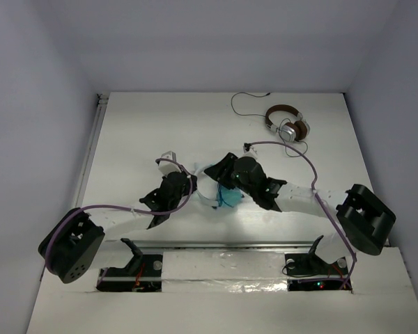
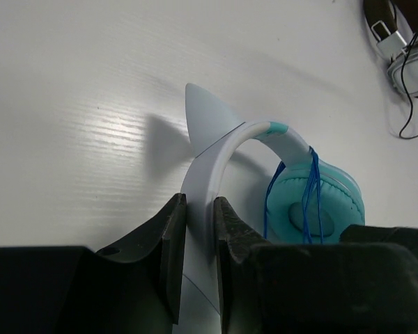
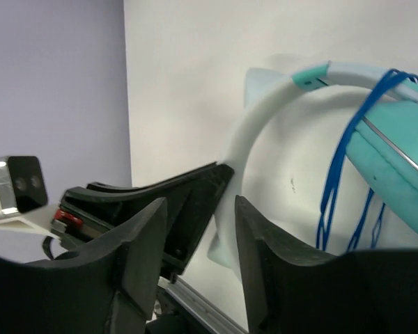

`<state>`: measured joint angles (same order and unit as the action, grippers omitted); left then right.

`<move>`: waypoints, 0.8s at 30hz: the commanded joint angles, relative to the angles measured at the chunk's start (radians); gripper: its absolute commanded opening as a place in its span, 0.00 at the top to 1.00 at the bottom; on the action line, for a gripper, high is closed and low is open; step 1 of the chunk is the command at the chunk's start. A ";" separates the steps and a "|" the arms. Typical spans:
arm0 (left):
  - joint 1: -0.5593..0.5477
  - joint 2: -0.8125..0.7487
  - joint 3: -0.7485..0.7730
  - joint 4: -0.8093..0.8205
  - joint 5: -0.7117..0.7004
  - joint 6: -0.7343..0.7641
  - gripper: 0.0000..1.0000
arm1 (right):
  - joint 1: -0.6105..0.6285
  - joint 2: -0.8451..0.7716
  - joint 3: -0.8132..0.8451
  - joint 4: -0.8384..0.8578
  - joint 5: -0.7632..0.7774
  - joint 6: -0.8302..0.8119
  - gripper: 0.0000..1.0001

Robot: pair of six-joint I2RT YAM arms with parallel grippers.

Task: Wrap the headphones

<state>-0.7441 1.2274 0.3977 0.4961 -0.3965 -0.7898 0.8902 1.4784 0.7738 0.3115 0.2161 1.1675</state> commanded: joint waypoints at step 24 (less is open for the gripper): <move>-0.003 0.013 0.179 0.160 0.108 0.133 1.00 | -0.004 -0.740 -0.108 -0.376 0.500 -0.420 1.00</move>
<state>-0.7452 1.2125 0.4854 0.4965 -0.3302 -0.6701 0.8886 0.8120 0.7097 0.0814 0.5495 0.8200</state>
